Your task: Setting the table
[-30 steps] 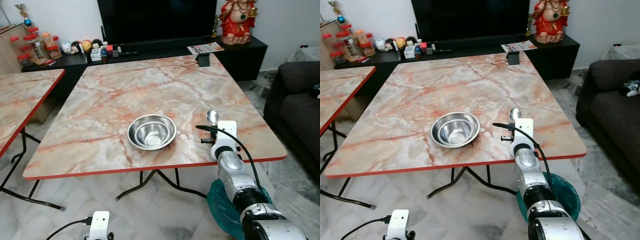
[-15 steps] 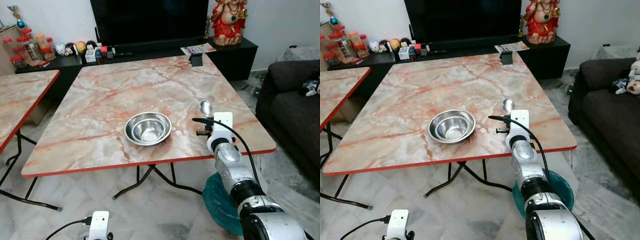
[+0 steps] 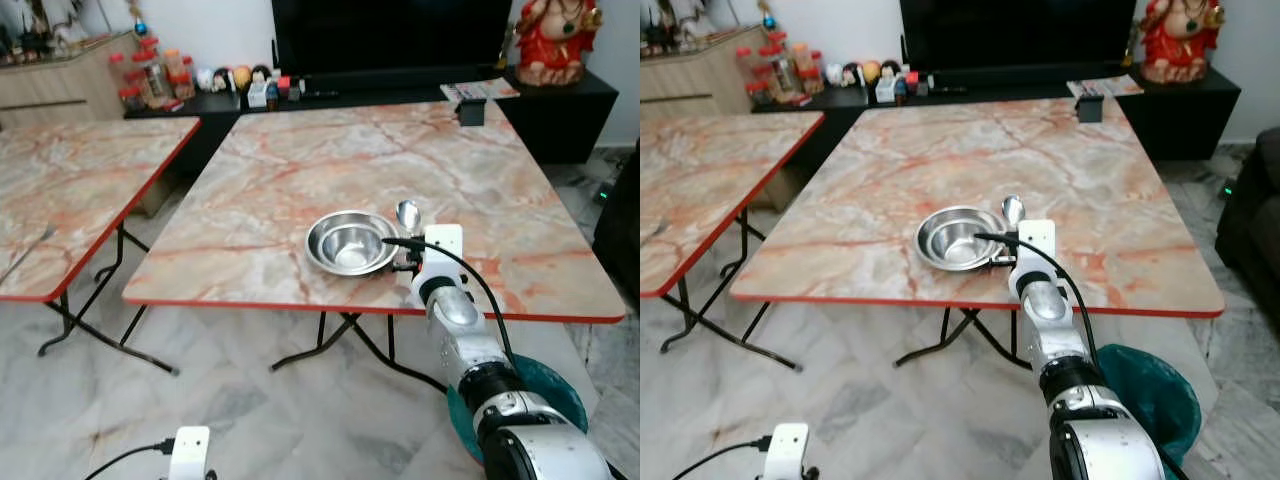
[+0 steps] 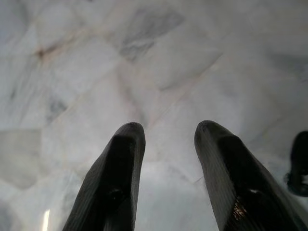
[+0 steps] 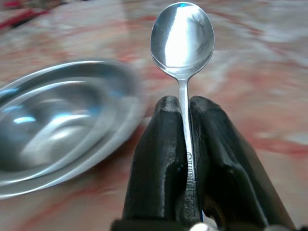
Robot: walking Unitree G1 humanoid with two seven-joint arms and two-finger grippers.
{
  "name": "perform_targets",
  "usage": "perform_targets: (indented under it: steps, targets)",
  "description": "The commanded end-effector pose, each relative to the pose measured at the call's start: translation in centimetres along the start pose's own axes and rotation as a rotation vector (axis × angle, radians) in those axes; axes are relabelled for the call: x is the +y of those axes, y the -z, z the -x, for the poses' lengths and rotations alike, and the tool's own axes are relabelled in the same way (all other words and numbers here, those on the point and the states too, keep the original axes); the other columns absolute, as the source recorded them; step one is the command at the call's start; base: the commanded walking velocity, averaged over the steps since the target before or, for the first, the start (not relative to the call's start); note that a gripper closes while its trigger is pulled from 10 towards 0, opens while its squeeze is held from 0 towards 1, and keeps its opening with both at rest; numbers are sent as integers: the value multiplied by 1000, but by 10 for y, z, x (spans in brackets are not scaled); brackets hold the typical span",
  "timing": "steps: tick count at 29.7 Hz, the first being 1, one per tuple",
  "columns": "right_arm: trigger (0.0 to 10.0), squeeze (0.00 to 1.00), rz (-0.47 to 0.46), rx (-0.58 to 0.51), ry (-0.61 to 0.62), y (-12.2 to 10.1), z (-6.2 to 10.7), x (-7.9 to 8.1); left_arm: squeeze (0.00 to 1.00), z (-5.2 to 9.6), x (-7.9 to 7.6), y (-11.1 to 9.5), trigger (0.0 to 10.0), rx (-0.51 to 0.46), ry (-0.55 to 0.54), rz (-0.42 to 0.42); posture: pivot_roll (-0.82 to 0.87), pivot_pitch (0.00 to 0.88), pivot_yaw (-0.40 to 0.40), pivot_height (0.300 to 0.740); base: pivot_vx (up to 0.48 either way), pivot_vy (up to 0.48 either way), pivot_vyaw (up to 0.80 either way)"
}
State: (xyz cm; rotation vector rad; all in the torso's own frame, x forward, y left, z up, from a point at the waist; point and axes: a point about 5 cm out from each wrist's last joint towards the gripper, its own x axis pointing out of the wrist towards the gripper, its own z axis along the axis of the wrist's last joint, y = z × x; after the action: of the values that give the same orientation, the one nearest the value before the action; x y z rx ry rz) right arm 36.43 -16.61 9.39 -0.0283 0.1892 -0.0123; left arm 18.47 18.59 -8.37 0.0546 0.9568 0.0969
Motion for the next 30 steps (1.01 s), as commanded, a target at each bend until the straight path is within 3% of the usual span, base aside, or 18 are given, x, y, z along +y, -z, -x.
perform_targets:
  steps: [1, 17, 30]
  targets:
    - [10000, 0, -18, -24, -4, -8, -2, 5, 0, 0, 6, -3, 10000, -7, -16, -7, -56, 0, 98, 740, 330, 0, 0]
    - [10000, 0, -27, -14, 37, -6, -2, 2, 0, 0, 5, -3, 10000, -7, -9, -1, -51, 0, 94, 740, 327, 0, 0]
    - [10000, 0, -8, 22, 82, 3, 3, -1, 0, 0, 3, -2, 10000, -8, 10, 8, -50, 2, 93, 740, 0, 0, 0]
